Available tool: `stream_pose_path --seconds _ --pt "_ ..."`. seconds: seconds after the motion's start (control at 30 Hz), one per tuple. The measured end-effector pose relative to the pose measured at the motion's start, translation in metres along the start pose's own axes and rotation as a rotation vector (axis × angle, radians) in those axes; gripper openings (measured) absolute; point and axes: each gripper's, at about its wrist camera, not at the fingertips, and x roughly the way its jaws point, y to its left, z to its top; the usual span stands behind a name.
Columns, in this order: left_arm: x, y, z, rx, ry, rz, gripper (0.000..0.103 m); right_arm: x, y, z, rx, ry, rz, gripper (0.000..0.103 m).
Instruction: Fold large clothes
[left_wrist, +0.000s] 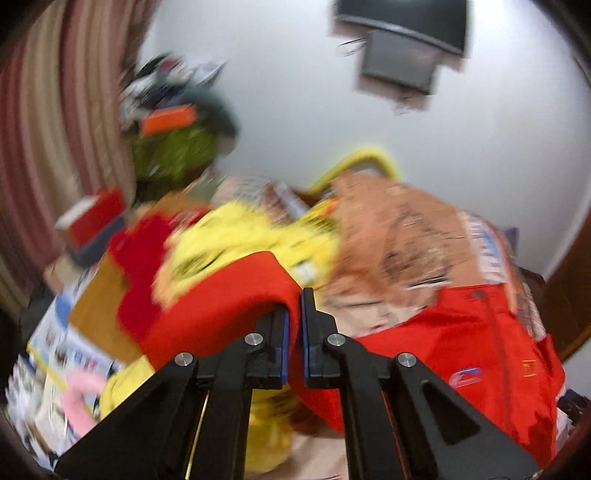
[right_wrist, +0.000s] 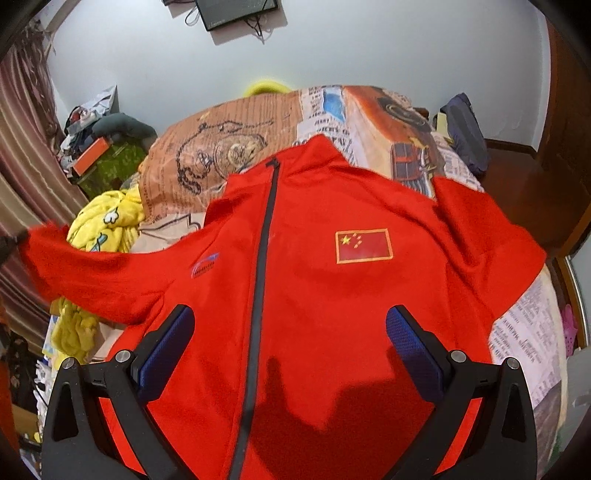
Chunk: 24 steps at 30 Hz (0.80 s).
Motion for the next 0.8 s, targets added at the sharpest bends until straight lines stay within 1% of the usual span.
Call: stream_pose_path --seconds 0.07,0.17,0.23,0.33,0.4,0.43,0.53,0.6,0.63,0.7,0.8 --pt "-0.004 -0.04 0.012 0.051 -0.026 -0.055 0.004 -0.004 -0.003 0.003 -0.002 -0.012 -0.003 0.103" --pt "-0.002 -0.097 0.022 0.117 -0.039 -0.129 0.004 -0.009 -0.01 0.006 -0.001 -0.028 -0.004 0.103" --pt "0.005 -0.137 0.02 0.159 -0.032 -0.167 0.004 -0.013 -0.018 0.008 0.005 -0.038 -0.001 0.103" --pt "0.019 -0.19 0.011 0.215 -0.001 -0.221 0.004 -0.016 -0.027 0.008 0.015 -0.044 0.0 0.103" --pt "0.036 -0.229 -0.004 0.253 0.045 -0.261 0.004 -0.016 -0.036 0.008 0.022 -0.039 -0.001 0.103" --pt "0.041 -0.242 -0.009 0.264 0.064 -0.273 0.004 -0.017 -0.039 0.007 0.026 -0.038 -0.002 0.103" --pt "0.064 -0.288 -0.039 0.314 0.146 -0.311 0.004 -0.016 -0.053 0.003 0.043 -0.03 -0.006 0.103" --pt "0.083 -0.315 -0.066 0.352 0.214 -0.332 0.004 -0.015 -0.063 0.001 0.055 -0.02 -0.011 0.103" --pt "0.087 -0.322 -0.075 0.362 0.236 -0.342 0.004 -0.015 -0.069 -0.001 0.062 -0.016 -0.013 0.103" --pt "0.102 -0.341 -0.101 0.386 0.309 -0.37 0.004 -0.015 -0.077 -0.004 0.077 -0.007 -0.018 0.103" --pt "0.111 -0.36 -0.131 0.42 0.388 -0.398 0.004 -0.014 -0.088 -0.008 0.097 0.007 -0.021 0.103"
